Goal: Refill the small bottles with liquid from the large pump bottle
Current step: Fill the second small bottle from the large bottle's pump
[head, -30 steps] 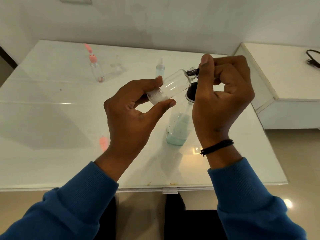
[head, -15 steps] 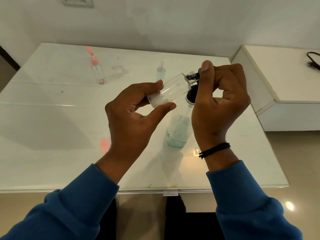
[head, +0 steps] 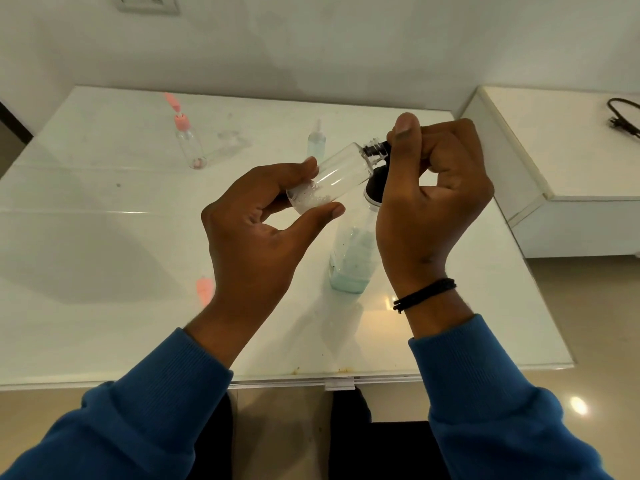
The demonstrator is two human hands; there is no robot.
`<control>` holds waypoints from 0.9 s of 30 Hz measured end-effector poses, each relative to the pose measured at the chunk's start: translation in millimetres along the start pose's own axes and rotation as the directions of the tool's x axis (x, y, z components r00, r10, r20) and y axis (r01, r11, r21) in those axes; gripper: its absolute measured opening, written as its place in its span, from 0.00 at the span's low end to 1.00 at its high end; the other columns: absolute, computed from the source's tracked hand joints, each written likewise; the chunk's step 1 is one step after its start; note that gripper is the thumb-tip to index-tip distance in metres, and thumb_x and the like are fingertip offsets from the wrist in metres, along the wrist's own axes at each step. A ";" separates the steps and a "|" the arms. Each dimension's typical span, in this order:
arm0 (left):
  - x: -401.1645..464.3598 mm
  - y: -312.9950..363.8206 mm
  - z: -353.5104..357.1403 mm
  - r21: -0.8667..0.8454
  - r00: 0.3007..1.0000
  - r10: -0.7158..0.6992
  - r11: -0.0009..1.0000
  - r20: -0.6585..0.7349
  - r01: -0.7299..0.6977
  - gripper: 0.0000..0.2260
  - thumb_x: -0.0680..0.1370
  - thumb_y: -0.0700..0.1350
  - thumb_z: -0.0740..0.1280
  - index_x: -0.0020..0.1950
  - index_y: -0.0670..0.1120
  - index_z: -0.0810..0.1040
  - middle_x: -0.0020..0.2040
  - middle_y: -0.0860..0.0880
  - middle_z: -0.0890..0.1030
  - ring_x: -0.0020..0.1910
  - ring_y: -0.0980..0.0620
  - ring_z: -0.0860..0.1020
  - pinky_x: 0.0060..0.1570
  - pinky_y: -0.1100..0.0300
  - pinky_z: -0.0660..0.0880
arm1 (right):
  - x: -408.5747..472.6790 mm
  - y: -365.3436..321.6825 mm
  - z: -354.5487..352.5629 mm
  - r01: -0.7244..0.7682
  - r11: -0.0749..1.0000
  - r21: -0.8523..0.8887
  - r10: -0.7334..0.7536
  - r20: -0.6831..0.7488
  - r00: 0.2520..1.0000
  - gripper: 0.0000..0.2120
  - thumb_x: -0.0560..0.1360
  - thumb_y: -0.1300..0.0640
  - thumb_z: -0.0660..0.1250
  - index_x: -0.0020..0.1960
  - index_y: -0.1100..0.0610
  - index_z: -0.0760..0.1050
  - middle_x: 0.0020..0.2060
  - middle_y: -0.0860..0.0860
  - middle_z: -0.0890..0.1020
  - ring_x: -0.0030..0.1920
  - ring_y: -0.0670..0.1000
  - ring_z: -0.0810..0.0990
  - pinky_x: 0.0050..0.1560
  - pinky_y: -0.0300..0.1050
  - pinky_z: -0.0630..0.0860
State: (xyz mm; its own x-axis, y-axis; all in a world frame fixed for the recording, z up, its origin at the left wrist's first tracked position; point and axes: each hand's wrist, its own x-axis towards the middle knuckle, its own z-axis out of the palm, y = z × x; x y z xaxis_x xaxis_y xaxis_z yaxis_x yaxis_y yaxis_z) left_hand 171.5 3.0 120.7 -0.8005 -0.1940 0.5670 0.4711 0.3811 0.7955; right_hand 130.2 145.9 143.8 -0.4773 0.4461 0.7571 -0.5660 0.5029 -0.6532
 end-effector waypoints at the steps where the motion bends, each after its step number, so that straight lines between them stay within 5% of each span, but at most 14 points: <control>1: -0.2 0.5 0.1 -0.003 1.000 -0.001 1.000 0.001 0.001 0.19 0.74 0.45 0.80 0.61 0.41 0.82 0.57 0.49 0.84 0.56 0.54 0.83 0.56 0.64 0.80 | 1.3 -0.1 -0.7 0.004 1.000 -0.008 -0.004 0.000 1.000 0.16 0.79 0.63 0.69 0.33 0.67 0.77 0.31 0.56 0.77 0.33 0.49 0.72 0.34 0.44 0.70; 15: -0.2 -0.8 -0.4 -0.021 1.000 -0.007 1.000 0.001 0.007 0.19 0.73 0.45 0.80 0.61 0.40 0.83 0.57 0.49 0.84 0.56 0.53 0.83 0.56 0.60 0.81 | -0.4 -3.5 -1.7 0.028 0.999 -0.031 -0.028 -0.015 0.999 0.15 0.79 0.65 0.69 0.33 0.66 0.77 0.32 0.53 0.76 0.33 0.50 0.73 0.34 0.46 0.70; 21: 0.1 -0.8 -1.3 -0.006 1.000 0.009 1.000 0.005 -0.009 0.19 0.73 0.46 0.80 0.61 0.41 0.83 0.56 0.49 0.84 0.55 0.53 0.83 0.55 0.60 0.81 | -3.3 -4.0 0.0 -0.003 1.000 0.000 0.003 -0.002 1.000 0.13 0.79 0.65 0.69 0.37 0.57 0.76 0.34 0.50 0.75 0.35 0.44 0.72 0.37 0.37 0.69; 27: -0.2 0.6 -0.4 -0.016 1.000 0.008 1.000 0.006 -0.007 0.19 0.73 0.45 0.80 0.61 0.41 0.83 0.57 0.49 0.84 0.56 0.53 0.83 0.56 0.61 0.81 | 1.1 -2.2 -2.3 -0.001 1.000 -0.020 0.000 -0.005 1.000 0.15 0.80 0.63 0.69 0.35 0.65 0.78 0.32 0.53 0.77 0.34 0.49 0.73 0.35 0.43 0.71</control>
State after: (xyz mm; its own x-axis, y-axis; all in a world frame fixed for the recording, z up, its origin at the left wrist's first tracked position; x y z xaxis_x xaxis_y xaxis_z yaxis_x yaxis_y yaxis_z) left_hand 172.1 2.9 121.2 -0.7990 -0.1860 0.5718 0.4829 0.3681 0.7945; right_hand 132.4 147.0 146.1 -0.4741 0.4501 0.7567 -0.5522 0.5174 -0.6537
